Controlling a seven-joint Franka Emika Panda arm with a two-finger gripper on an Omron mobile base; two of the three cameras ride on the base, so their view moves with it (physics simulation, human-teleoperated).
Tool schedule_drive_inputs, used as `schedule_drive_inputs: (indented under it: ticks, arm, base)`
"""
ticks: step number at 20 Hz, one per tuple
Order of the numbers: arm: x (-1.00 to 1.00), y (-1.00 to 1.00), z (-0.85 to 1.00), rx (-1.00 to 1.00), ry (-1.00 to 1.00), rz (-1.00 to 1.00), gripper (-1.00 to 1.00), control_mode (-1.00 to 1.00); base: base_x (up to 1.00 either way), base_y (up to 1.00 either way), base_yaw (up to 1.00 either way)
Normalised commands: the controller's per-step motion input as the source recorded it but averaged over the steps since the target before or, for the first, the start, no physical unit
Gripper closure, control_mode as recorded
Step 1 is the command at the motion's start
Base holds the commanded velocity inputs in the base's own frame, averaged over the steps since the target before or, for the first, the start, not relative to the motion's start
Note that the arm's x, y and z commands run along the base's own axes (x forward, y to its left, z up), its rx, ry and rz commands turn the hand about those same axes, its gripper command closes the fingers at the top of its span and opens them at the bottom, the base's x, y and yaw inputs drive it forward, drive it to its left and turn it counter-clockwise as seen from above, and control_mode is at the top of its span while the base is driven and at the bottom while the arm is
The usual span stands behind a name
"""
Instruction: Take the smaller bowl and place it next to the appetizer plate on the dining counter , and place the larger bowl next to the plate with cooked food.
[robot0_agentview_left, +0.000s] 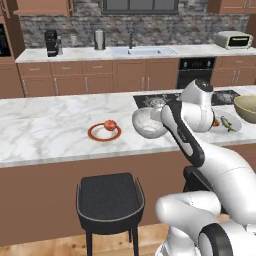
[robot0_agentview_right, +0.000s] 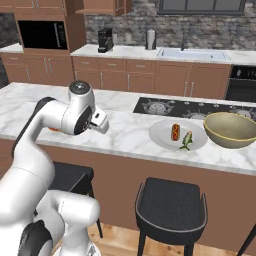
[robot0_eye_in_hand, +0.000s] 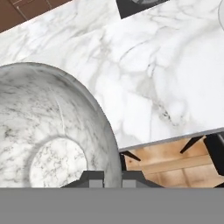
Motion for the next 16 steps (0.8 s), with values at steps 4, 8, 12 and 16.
schedule_drive_inputs:
  ticks: [4, 8, 12, 16]
  arm:
    - [0.39, 0.00, -0.14, 0.00, 0.00, 0.00, 1.00, -1.00]
    - [0.38, 0.00, -0.08, 0.00, 0.02, 0.00, 1.00, -1.00]
    - [0.26, 0.05, -0.11, -0.01, 0.04, 0.00, 1.00, -1.00]
    - [0.26, 0.09, -0.13, -0.01, 0.04, 0.00, 1.00, -1.00]
  base:
    - [0.00, 0.00, 0.00]
    - [0.00, 0.00, 0.00]
    - [0.00, 0.00, 0.00]
    - [0.00, 0.00, 0.00]
